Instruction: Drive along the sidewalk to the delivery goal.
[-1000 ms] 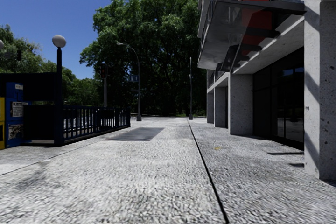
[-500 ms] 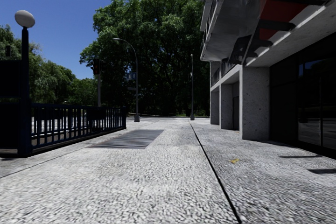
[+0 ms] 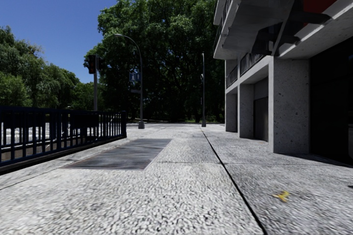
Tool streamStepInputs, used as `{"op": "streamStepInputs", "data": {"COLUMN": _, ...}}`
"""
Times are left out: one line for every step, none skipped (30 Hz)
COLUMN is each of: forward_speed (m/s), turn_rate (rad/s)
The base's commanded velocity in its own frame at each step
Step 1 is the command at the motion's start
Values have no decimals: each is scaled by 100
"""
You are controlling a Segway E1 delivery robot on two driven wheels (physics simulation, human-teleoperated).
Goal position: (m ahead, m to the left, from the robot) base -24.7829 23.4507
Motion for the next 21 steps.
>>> {"op": "streamStepInputs", "data": {"forward_speed": 200, "turn_rate": 0}}
{"op": "streamStepInputs", "data": {"forward_speed": 200, "turn_rate": 0}}
{"op": "streamStepInputs", "data": {"forward_speed": 200, "turn_rate": 0}}
{"op": "streamStepInputs", "data": {"forward_speed": 200, "turn_rate": 0}}
{"op": "streamStepInputs", "data": {"forward_speed": 200, "turn_rate": 0}}
{"op": "streamStepInputs", "data": {"forward_speed": 200, "turn_rate": 0}}
{"op": "streamStepInputs", "data": {"forward_speed": 200, "turn_rate": 0}}
{"op": "streamStepInputs", "data": {"forward_speed": 200, "turn_rate": 0}}
{"op": "streamStepInputs", "data": {"forward_speed": 200, "turn_rate": 0}}
{"op": "streamStepInputs", "data": {"forward_speed": 200, "turn_rate": 0}}
{"op": "streamStepInputs", "data": {"forward_speed": 200, "turn_rate": 0}}
{"op": "streamStepInputs", "data": {"forward_speed": 200, "turn_rate": 0}}
{"op": "streamStepInputs", "data": {"forward_speed": 200, "turn_rate": 0}}
{"op": "streamStepInputs", "data": {"forward_speed": 200, "turn_rate": 0}}
{"op": "streamStepInputs", "data": {"forward_speed": 200, "turn_rate": 0}}
{"op": "streamStepInputs", "data": {"forward_speed": 200, "turn_rate": 0}}
{"op": "streamStepInputs", "data": {"forward_speed": 200, "turn_rate": 0}}
{"op": "streamStepInputs", "data": {"forward_speed": 200, "turn_rate": 0}}
{"op": "streamStepInputs", "data": {"forward_speed": 200, "turn_rate": 0}}
{"op": "streamStepInputs", "data": {"forward_speed": 200, "turn_rate": 0}}
{"op": "streamStepInputs", "data": {"forward_speed": 200, "turn_rate": 0}}
